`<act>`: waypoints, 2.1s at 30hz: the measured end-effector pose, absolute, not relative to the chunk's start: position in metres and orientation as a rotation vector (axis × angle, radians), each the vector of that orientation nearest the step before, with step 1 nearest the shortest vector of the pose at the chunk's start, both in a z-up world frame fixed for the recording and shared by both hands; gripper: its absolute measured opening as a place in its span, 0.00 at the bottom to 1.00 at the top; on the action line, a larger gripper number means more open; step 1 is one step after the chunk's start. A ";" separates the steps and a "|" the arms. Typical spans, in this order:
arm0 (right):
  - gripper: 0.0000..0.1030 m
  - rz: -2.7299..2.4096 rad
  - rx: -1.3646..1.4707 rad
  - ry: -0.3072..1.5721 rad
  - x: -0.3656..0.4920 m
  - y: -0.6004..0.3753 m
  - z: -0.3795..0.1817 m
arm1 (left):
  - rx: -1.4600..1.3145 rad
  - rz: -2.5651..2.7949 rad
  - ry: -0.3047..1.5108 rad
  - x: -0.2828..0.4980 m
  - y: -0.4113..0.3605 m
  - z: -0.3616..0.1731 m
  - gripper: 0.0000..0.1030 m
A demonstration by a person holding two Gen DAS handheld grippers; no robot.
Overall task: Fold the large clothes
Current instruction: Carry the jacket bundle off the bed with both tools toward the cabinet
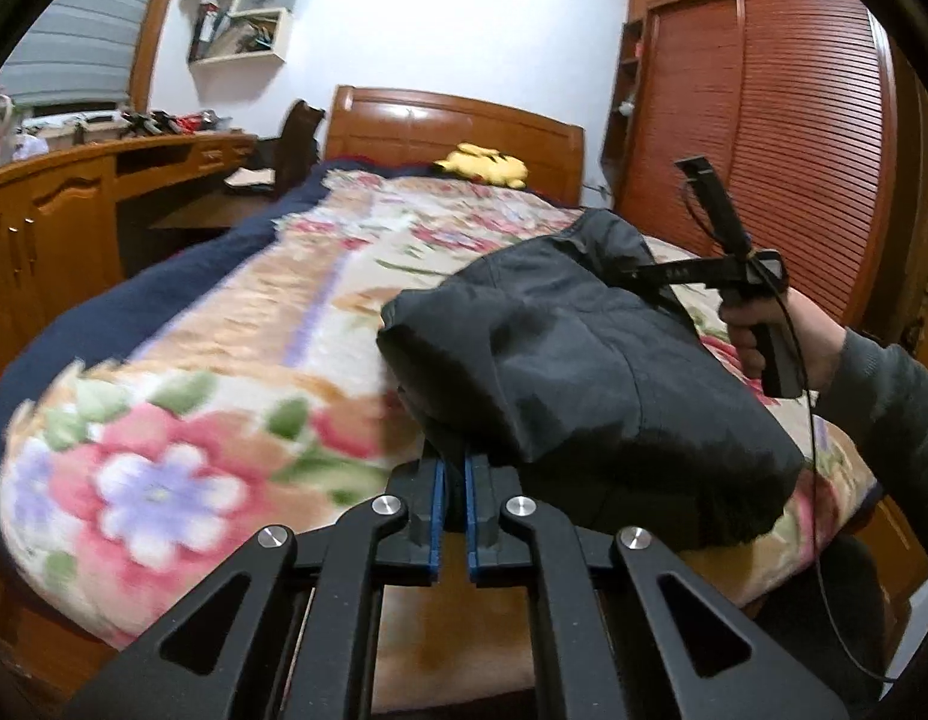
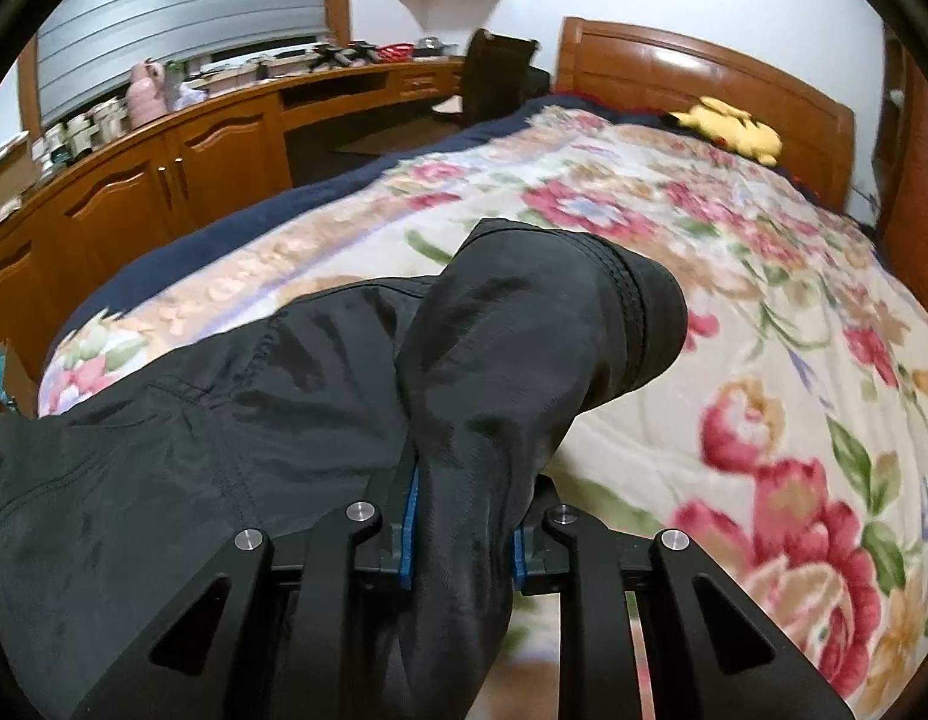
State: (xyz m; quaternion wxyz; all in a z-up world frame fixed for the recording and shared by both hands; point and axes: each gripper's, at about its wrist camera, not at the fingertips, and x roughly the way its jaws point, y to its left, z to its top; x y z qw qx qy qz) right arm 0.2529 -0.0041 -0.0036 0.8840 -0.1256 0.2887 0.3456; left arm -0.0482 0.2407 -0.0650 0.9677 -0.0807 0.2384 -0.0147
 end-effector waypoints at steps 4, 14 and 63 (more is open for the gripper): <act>0.21 0.761 -0.293 0.568 0.250 0.035 0.004 | -0.155 0.037 0.472 -0.048 0.276 -0.061 0.06; 0.20 0.886 -0.400 0.490 0.258 0.206 0.017 | -0.140 0.318 0.464 -0.068 0.398 -0.060 0.05; 0.69 0.965 -0.270 0.412 0.178 0.140 -0.029 | -0.139 0.401 0.434 -0.090 0.357 -0.027 0.90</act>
